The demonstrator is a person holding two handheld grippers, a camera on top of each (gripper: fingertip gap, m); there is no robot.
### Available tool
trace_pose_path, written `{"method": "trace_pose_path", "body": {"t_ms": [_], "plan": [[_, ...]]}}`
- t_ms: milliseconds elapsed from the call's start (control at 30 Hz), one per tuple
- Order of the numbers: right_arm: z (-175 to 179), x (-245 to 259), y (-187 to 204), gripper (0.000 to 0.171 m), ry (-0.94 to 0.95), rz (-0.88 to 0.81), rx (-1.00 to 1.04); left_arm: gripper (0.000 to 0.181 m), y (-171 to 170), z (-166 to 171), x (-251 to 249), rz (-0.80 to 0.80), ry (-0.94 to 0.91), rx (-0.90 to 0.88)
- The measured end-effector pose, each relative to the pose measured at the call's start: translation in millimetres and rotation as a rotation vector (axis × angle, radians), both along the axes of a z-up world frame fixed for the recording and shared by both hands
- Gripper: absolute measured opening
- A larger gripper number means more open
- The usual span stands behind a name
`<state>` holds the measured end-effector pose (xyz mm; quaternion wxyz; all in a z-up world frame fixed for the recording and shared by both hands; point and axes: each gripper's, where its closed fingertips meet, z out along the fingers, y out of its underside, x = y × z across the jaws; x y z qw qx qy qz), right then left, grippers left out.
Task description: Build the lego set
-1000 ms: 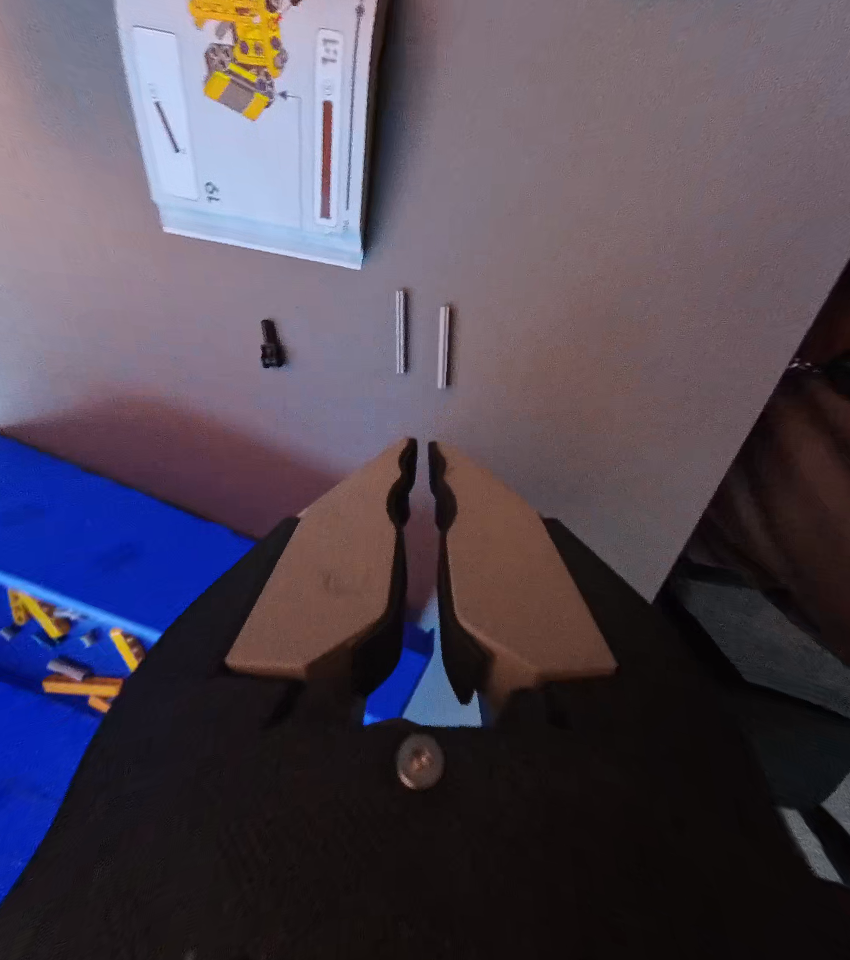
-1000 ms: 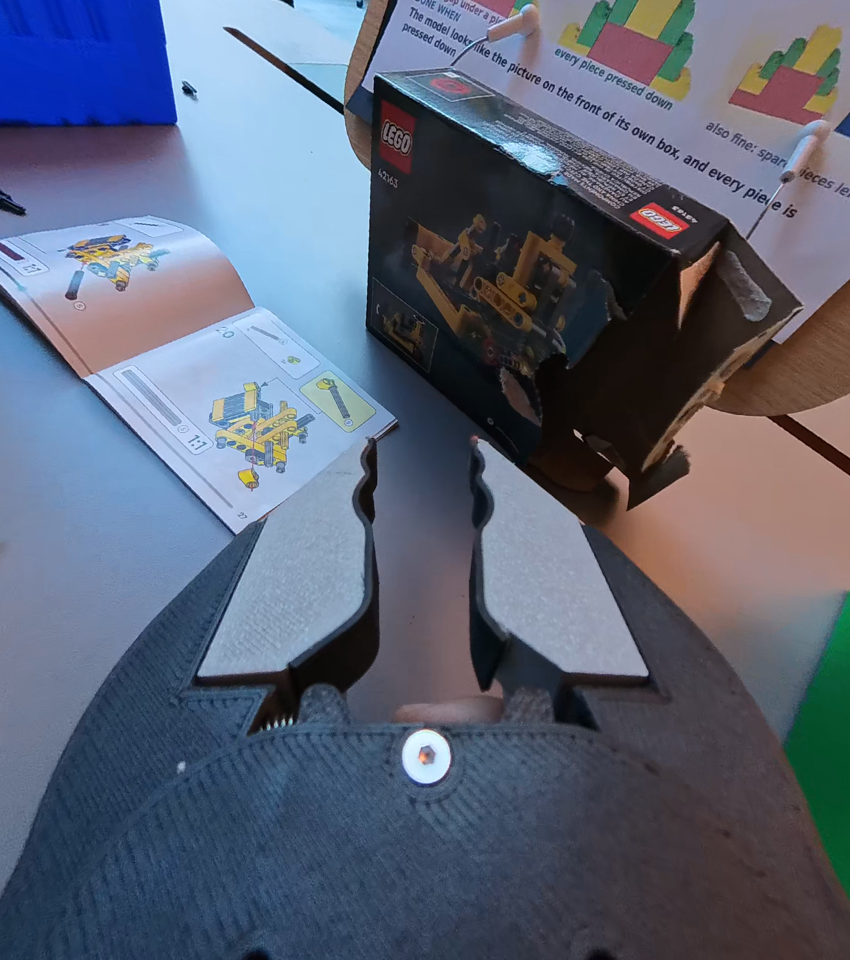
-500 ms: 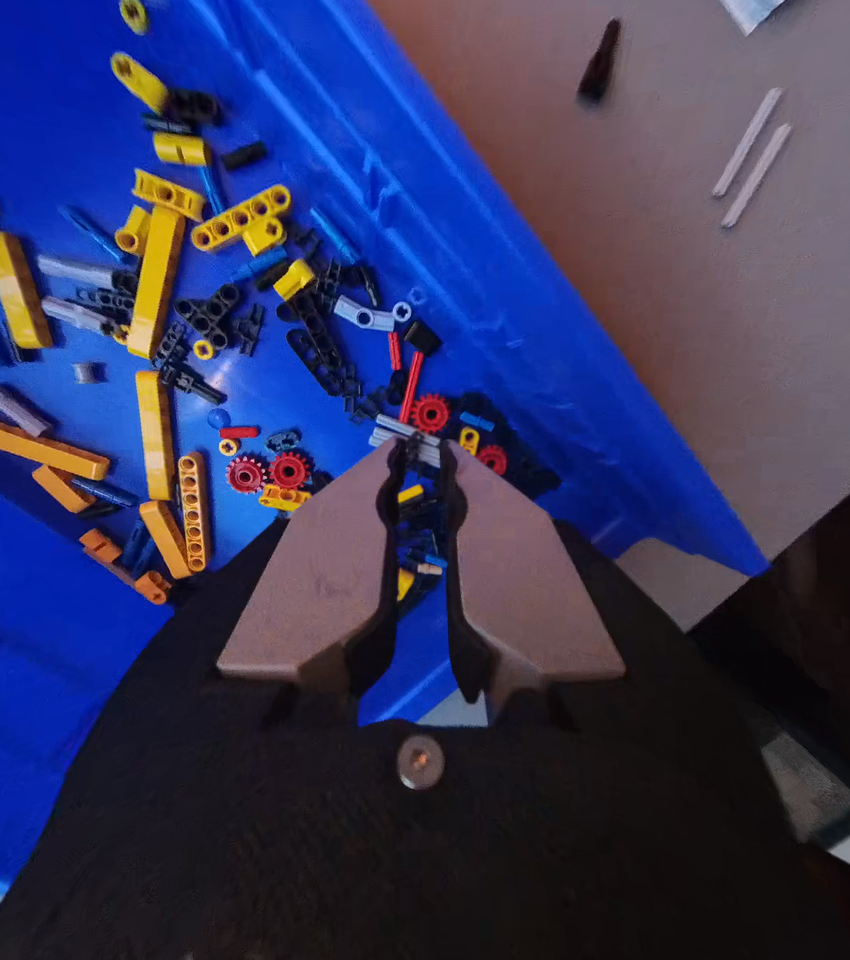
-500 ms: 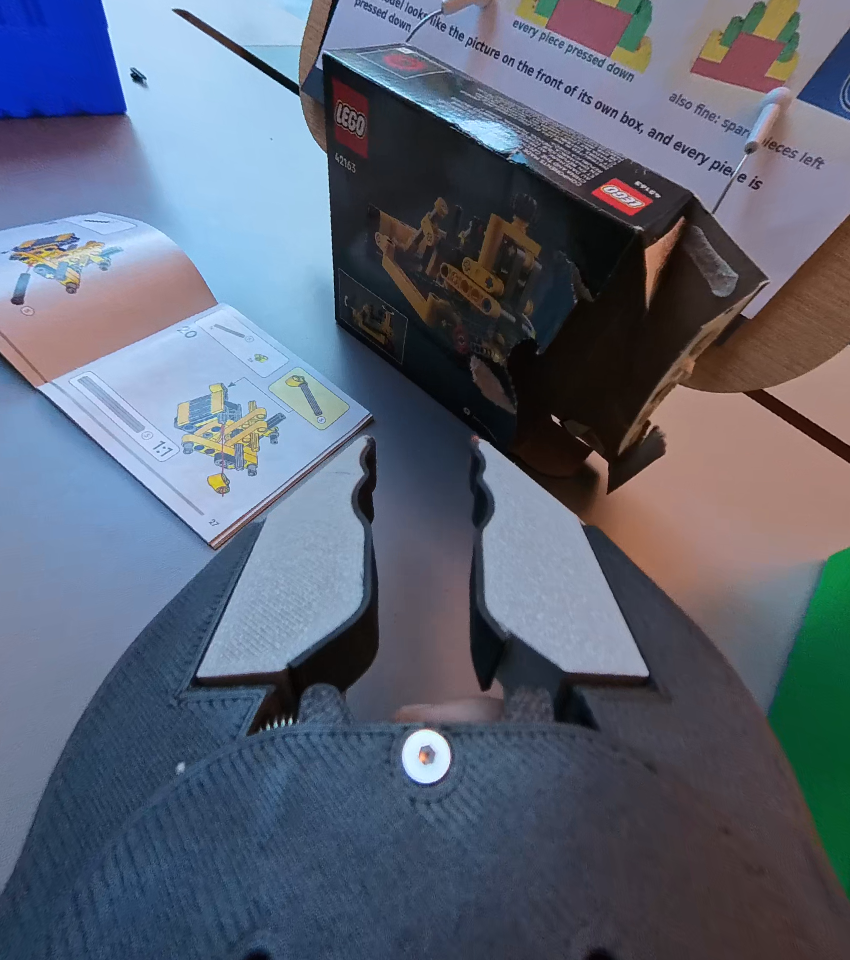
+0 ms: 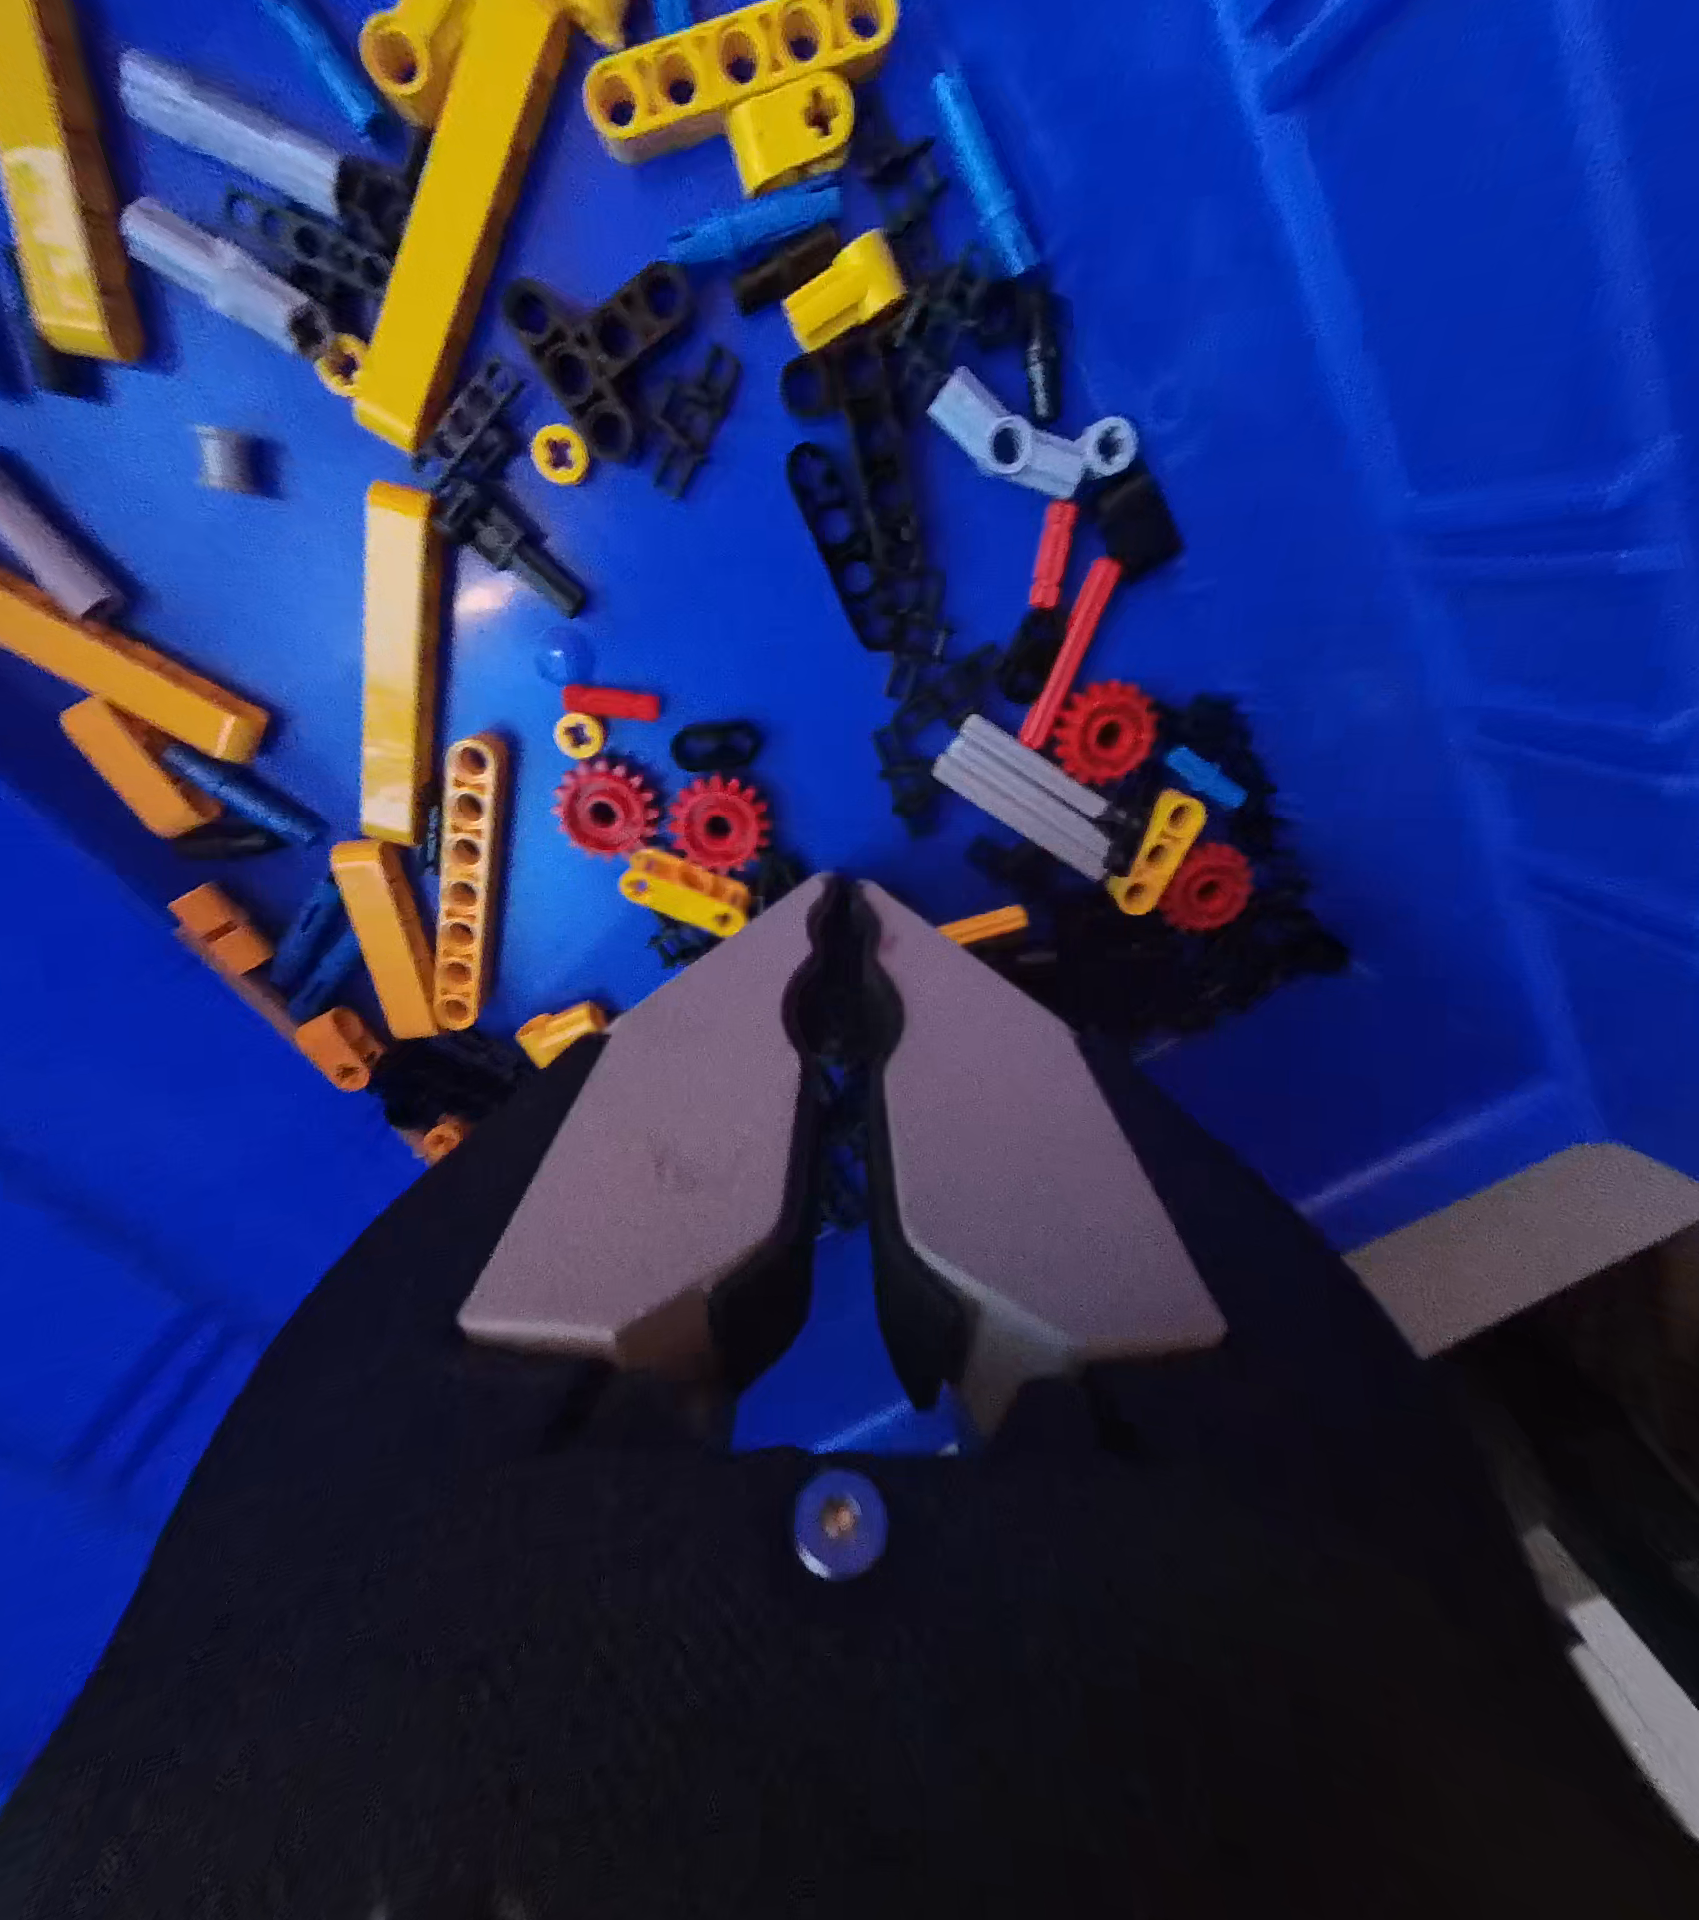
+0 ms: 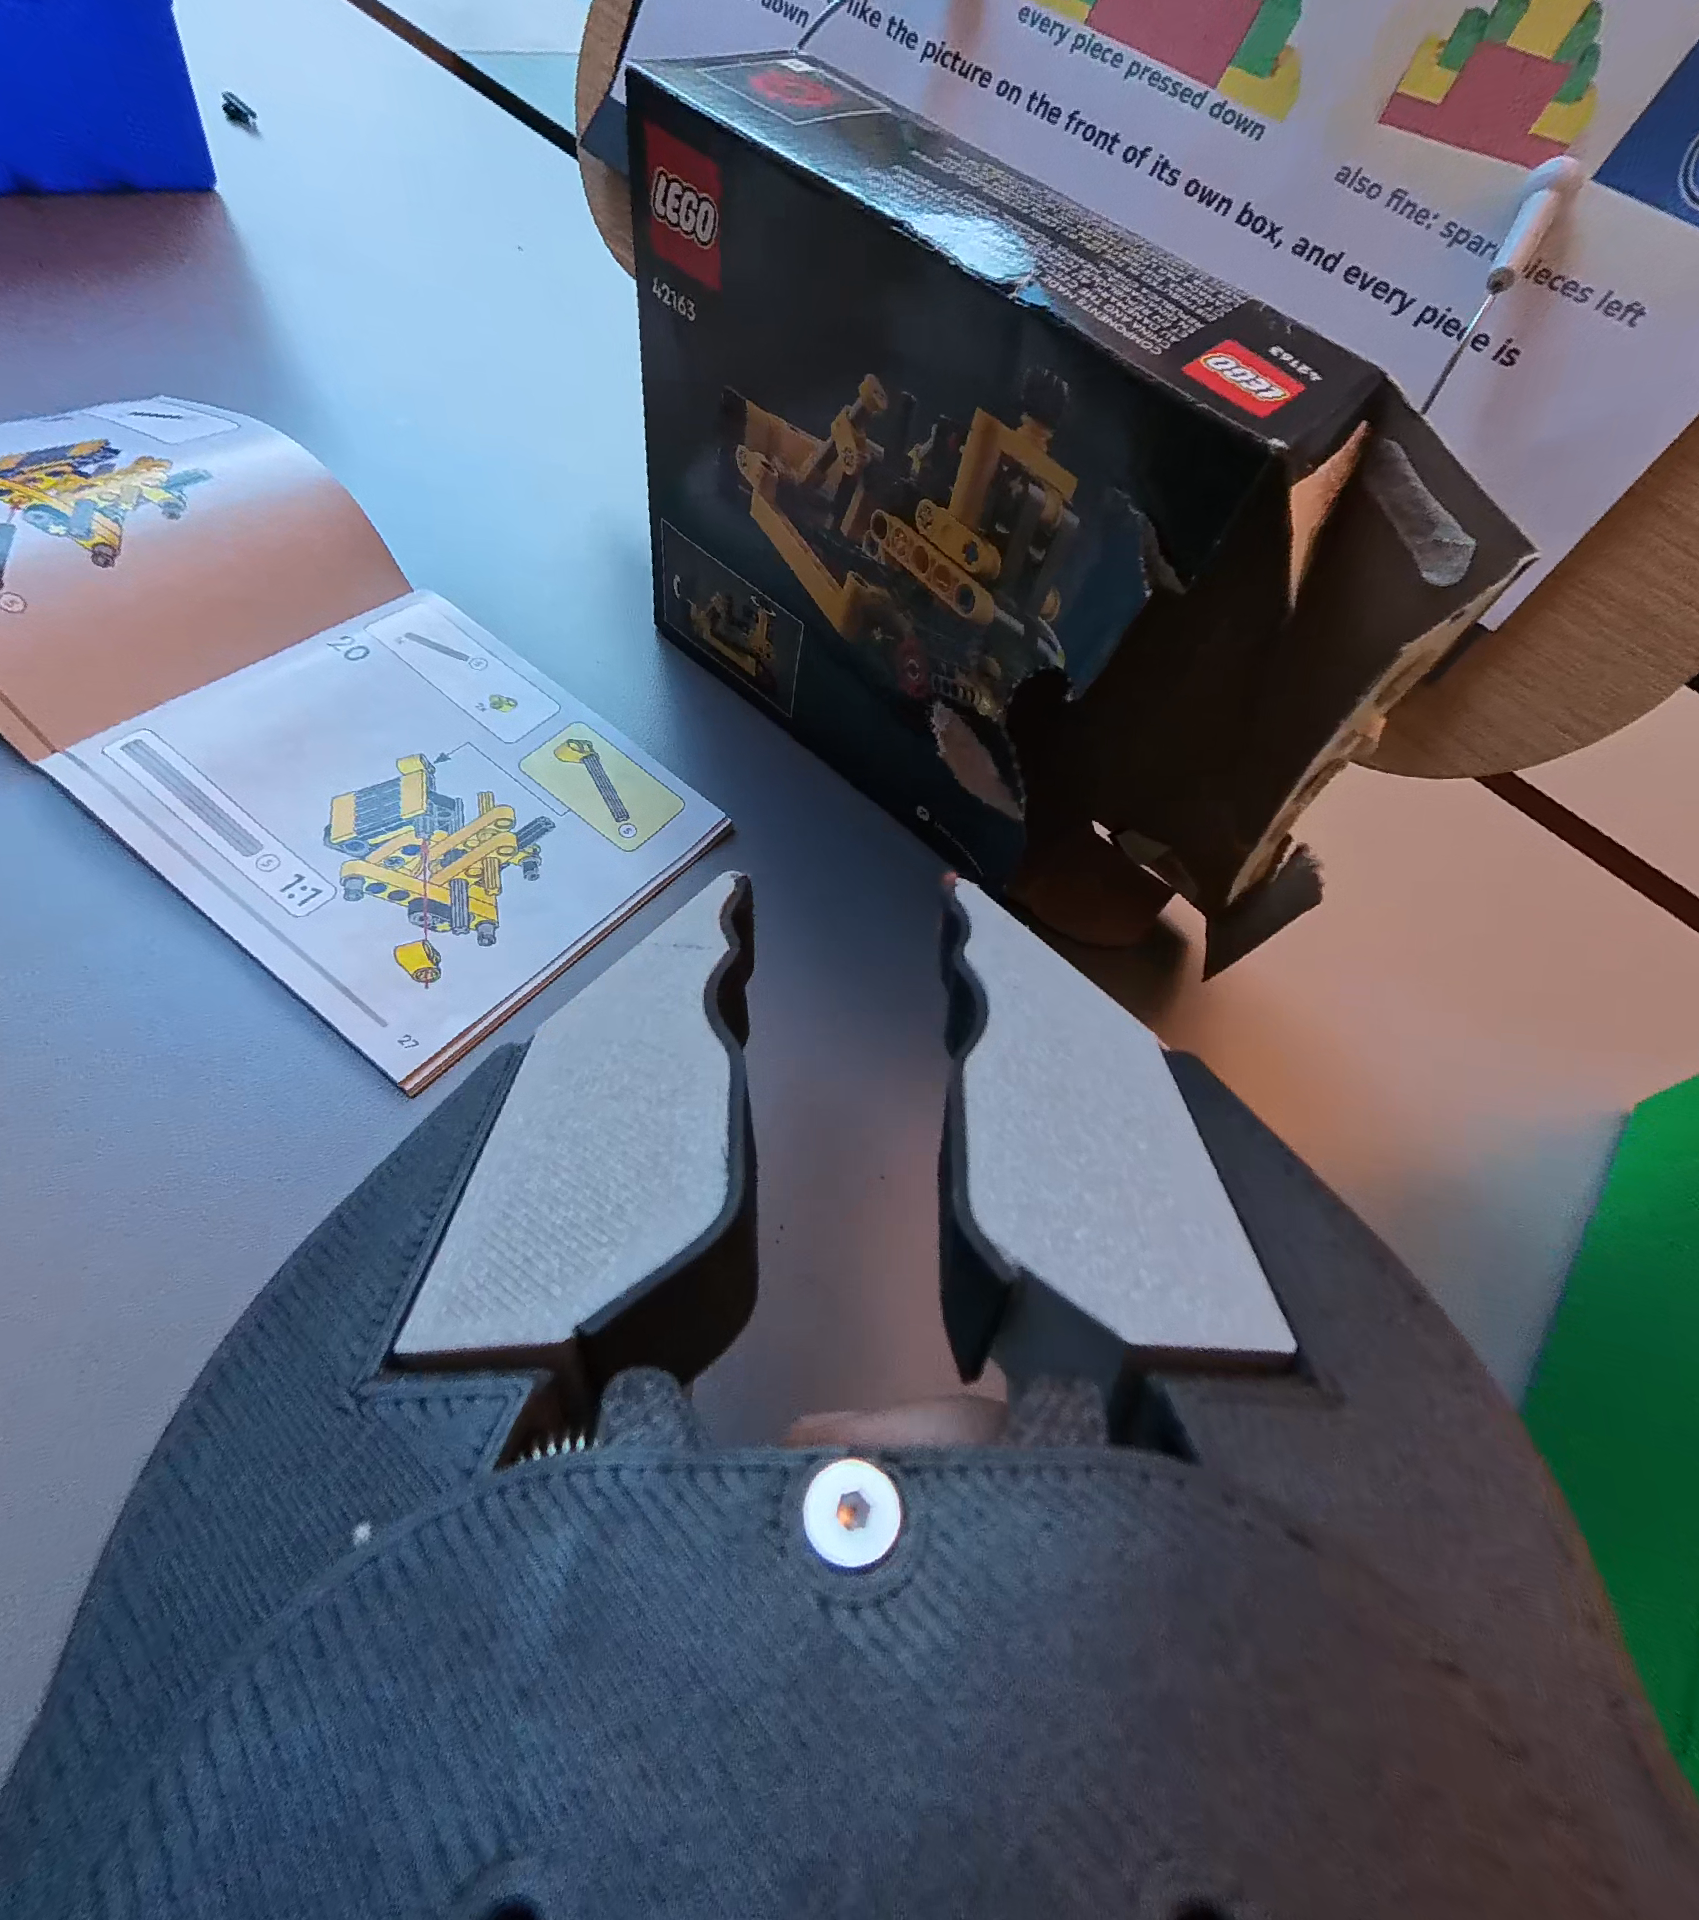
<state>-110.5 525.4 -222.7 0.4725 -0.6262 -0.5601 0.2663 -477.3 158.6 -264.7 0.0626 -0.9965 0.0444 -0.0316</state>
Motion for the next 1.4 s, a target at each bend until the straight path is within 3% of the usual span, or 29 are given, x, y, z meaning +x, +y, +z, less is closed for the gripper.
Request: {"method": "trace_pose_path", "body": {"t_ms": [100,200,367,633,733,967,1100,1233,1400], "plan": [[-0.2,-0.2,-0.8,0.032,-0.001,0.005,0.001,0.003,-1.5,0.4,-13.1,0.044,0.048,0.004],[0.0,-0.5,-1.7,0.032,-0.001,0.009,0.005,0.013,6.2,6.2,12.5,0.000,-0.072,0.062],[-0.9,-0.9,-2.3,0.031,-0.007,0.014,0.003,0.021,15.7,2.9,30.6,-0.026,-0.098,0.074],[-1.2,-1.3,-3.6,0.030,-0.010,0.021,0.007,0.014,20.0,2.0,27.4,0.013,-0.065,0.069],[-1.7,-1.5,-3.8,0.030,-0.015,0.021,0.011,0.030,19.2,2.8,35.5,-0.008,-0.080,0.075],[-2.0,-1.4,-3.2,0.028,-0.018,0.015,0.018,0.008,21.0,1.0,25.7,0.020,-0.041,0.106],[-2.0,-1.5,-3.5,0.028,-0.020,0.016,0.022,0.007,19.5,1.2,27.0,0.029,-0.037,0.180],[-2.7,-1.7,-3.2,0.027,-0.023,0.016,0.019,0.009,8.2,1.8,34.9,0.018,-0.083,0.129],[-2.3,-1.6,-3.2,0.026,-0.023,0.014,0.025,0.006,6.6,0.4,34.0,-0.047,0.015,0.121]]}}
